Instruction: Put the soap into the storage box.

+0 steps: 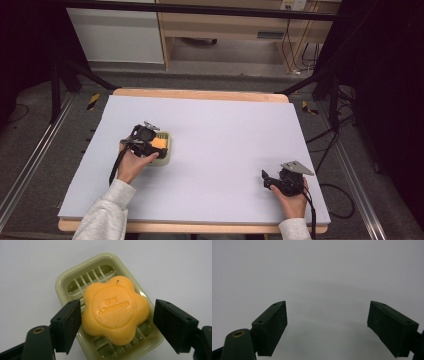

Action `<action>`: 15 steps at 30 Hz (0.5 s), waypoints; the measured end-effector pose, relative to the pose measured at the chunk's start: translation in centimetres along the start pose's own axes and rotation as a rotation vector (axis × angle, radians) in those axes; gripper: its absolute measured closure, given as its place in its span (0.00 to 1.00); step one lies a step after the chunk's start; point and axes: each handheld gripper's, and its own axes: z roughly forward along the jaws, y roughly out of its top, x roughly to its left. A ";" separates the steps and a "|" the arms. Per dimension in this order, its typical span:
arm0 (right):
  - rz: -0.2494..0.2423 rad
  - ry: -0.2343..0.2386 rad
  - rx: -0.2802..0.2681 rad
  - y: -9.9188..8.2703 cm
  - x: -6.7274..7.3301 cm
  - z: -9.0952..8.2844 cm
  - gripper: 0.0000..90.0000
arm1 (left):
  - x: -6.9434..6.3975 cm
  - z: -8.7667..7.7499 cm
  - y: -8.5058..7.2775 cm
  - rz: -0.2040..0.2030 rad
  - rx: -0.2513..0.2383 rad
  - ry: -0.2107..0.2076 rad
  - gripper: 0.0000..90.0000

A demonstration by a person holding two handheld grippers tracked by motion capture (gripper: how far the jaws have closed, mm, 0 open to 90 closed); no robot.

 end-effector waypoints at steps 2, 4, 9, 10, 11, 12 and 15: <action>0.000 0.000 -0.001 0.0 0.0 0.0 0.18 | -0.1 -0.4 -0.1 0.002 -0.015 0.000 0.25; -0.001 0.001 -0.001 0.0 0.0 0.0 0.18 | -0.1 -0.7 -0.3 -0.005 -0.038 -0.009 0.25; 0.000 0.001 -0.001 0.0 0.0 0.0 0.18 | -0.4 -1.6 -0.6 -0.006 -0.083 -0.017 0.25; 0.000 0.000 -0.001 0.0 0.0 0.0 0.18 | -0.5 -1.8 -0.7 0.005 -0.089 -0.019 0.25; -0.001 0.001 -0.001 0.0 0.0 0.0 0.18 | -0.6 -1.9 -0.9 0.004 -0.093 -0.020 0.25; 0.001 0.000 -0.001 0.0 0.0 0.0 0.18 | -0.7 -2.1 -1.0 0.007 -0.102 -0.019 0.25; 0.001 0.000 -0.001 0.0 0.0 0.0 0.18 | -1.0 -2.5 -1.7 0.012 -0.125 -0.026 0.25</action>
